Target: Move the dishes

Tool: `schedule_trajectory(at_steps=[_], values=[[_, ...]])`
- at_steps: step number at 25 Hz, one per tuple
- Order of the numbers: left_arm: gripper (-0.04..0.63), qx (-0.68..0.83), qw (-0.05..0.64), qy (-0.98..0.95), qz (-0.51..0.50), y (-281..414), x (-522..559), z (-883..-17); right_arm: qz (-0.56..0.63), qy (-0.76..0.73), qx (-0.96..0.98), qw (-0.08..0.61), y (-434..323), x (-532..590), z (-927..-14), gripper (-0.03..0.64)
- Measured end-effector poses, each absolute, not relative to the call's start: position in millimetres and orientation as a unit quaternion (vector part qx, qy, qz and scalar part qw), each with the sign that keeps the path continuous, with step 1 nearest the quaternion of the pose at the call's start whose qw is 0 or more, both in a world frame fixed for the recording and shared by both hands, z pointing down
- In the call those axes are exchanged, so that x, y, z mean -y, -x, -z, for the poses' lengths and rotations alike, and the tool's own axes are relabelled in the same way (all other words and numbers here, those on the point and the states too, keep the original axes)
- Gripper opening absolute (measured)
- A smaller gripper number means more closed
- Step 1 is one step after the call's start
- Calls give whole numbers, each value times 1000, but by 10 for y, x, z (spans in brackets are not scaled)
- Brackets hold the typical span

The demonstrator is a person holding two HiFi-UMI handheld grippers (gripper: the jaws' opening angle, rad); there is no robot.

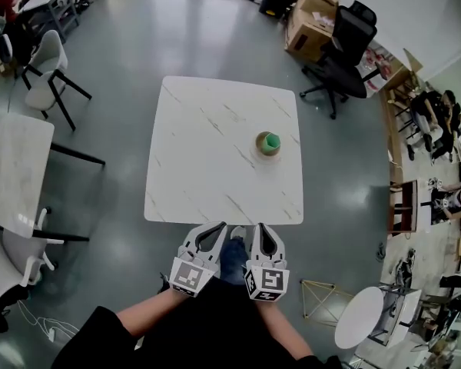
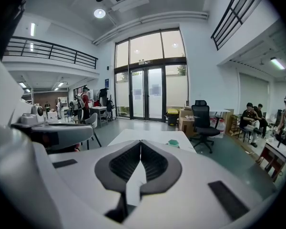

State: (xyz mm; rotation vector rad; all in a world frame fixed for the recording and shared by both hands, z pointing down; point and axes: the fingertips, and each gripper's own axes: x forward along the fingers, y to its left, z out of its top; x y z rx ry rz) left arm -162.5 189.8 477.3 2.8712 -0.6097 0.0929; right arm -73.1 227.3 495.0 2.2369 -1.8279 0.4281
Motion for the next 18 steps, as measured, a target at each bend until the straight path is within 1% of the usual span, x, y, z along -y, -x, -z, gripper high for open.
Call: schedule_trajectory(at_steps=[5,11,14,18], values=[[17,225,102,-969,-34,1458,-1775,-4870,-146,-753,630,122,472,-2172,-5088,17],[17,250,109,-961,-49,1194,-1579,-5015,-156,-744,641,108,-5,-1738,-5125,17],[17,245,95,-963,-59,991,-1424,-5051,-178,-725,656,106,-232,-1496,-5209,17],[17,260,103,-957,-75,708,-1116,-5208,-195,-711,668,102,-526,-1233,-5307,18]])
